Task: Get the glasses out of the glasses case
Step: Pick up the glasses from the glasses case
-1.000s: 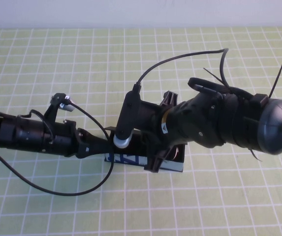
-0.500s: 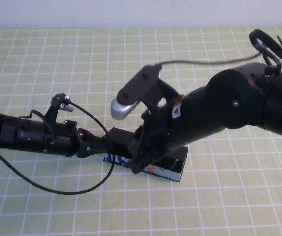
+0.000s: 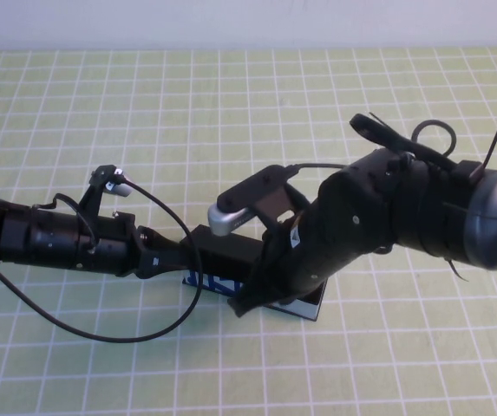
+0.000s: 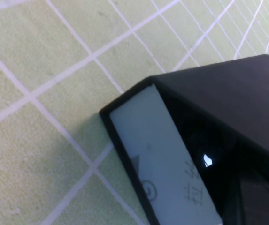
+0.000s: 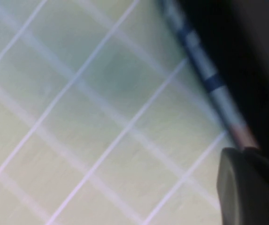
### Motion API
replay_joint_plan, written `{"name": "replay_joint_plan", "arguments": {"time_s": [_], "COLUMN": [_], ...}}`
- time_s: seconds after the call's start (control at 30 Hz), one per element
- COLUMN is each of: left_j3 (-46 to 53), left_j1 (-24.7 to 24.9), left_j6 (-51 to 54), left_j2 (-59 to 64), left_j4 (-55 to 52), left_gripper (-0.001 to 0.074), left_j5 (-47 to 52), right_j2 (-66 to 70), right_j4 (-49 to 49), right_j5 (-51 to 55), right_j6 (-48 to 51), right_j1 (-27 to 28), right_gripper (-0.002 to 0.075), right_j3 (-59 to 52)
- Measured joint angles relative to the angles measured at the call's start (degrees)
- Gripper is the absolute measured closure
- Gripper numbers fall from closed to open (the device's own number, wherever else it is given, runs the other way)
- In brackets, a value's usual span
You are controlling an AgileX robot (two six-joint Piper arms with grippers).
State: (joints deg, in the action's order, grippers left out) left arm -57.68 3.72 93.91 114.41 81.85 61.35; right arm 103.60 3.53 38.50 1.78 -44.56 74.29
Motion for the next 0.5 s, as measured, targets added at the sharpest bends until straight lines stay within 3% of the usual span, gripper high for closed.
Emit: {"name": "replay_joint_plan", "arguments": {"time_s": [0.5], "left_j3": [0.0], "left_j1": [0.0], "left_j6": [0.0], "left_j2": [0.0], "left_j4": [0.0], "left_gripper": [0.0739], "left_j5": [0.0], "right_j2": [2.42], "right_j4": [-0.86], "right_j5": [-5.79], "right_j6": [-2.88], "right_j1": [9.1], "right_gripper": [0.0741], "right_j3": [6.28]}}
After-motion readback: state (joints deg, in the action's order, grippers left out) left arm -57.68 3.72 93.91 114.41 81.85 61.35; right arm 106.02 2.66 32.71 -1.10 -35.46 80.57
